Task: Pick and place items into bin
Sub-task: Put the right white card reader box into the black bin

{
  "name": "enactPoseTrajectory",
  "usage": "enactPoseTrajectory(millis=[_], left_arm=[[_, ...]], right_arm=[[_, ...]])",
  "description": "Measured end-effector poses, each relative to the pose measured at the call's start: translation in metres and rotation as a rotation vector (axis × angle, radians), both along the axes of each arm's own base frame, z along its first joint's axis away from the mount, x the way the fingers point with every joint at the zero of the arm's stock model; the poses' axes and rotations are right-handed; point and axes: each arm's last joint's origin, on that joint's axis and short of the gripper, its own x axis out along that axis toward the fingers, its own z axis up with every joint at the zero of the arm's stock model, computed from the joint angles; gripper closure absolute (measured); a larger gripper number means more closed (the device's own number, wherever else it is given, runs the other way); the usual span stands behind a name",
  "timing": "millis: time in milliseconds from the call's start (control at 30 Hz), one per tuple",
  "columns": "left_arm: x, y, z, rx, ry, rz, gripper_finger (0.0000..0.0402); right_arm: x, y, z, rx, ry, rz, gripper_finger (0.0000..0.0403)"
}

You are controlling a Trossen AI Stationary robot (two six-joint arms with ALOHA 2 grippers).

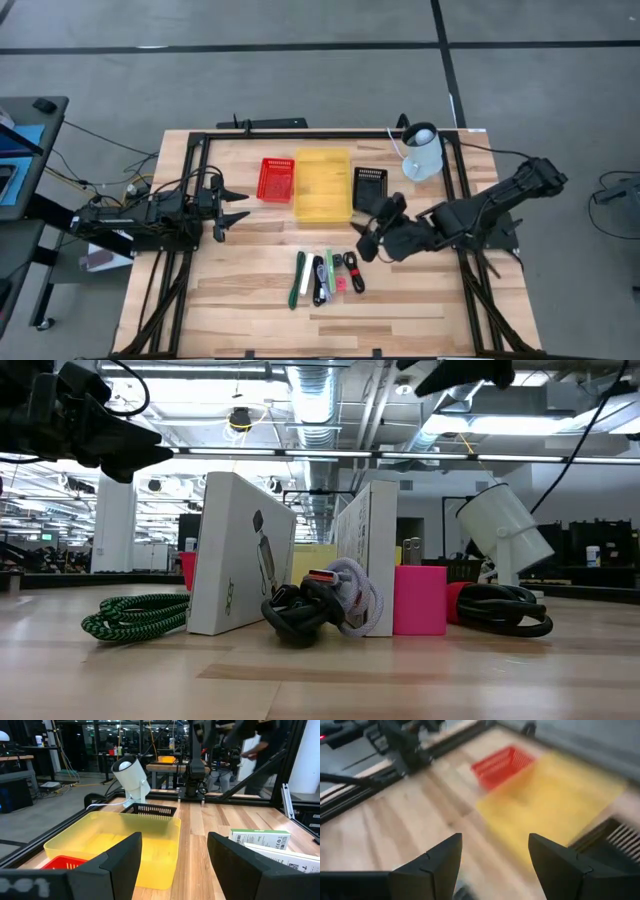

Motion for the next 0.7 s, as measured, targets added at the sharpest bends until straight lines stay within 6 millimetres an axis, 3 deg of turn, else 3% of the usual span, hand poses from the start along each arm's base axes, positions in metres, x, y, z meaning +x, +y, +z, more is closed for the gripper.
enactPoseTrajectory(millis=[200, 700], left_arm=[[0.0, 0.0, 0.0, 0.0, 0.0, 0.0, 0.0182], [0.0, 0.0, 0.0, 0.0, -0.001, 0.0, 0.0182]], right_arm=[[0.014, 0.005, -0.015, 0.239, 0.037, -0.05, 0.0182], [0.05, 0.02, -0.052, 0.573, 0.179, -0.185, 0.0184]])
